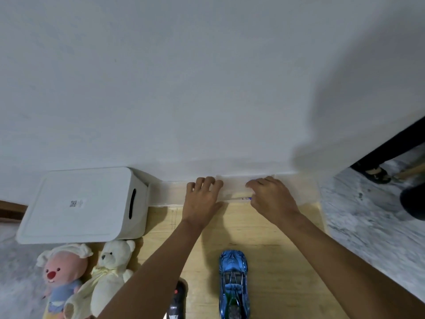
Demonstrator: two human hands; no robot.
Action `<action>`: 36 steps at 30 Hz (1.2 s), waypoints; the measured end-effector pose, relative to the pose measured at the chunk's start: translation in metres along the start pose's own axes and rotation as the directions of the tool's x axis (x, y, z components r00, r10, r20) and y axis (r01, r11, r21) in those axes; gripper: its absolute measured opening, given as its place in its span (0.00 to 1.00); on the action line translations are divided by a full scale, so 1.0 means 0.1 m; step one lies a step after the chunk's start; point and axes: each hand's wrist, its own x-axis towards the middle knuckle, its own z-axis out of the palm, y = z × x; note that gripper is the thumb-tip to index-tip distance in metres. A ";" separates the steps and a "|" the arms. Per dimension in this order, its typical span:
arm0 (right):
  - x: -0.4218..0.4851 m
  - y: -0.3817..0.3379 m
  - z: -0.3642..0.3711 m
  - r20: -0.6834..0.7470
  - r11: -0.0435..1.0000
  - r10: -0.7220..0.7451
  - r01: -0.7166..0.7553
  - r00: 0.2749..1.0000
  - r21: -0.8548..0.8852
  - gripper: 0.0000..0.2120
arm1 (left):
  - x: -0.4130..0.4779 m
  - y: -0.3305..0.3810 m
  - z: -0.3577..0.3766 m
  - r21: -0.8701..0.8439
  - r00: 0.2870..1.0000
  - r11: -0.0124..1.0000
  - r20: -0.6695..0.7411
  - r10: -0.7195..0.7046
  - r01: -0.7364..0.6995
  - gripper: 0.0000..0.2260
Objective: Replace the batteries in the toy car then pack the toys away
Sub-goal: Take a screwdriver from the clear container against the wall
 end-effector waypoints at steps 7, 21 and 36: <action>0.11 0.07 -0.19 -0.310 0.987 0.098 -0.053 0.946 0.151 0.06 | -0.06 0.02 -0.04 -0.047 0.993 0.993 -0.046 -0.109 0.106 0.50; 0.08 0.03 0.15 0.105 0.986 0.058 -0.073 0.993 0.151 0.15 | -0.09 0.04 -0.02 -0.024 0.986 0.988 -0.060 -0.157 0.156 0.56; 0.37 -0.02 0.13 0.458 0.973 0.038 -0.137 0.888 0.184 0.06 | -0.10 0.05 -0.02 -0.051 0.984 0.983 -0.005 -0.177 0.176 0.56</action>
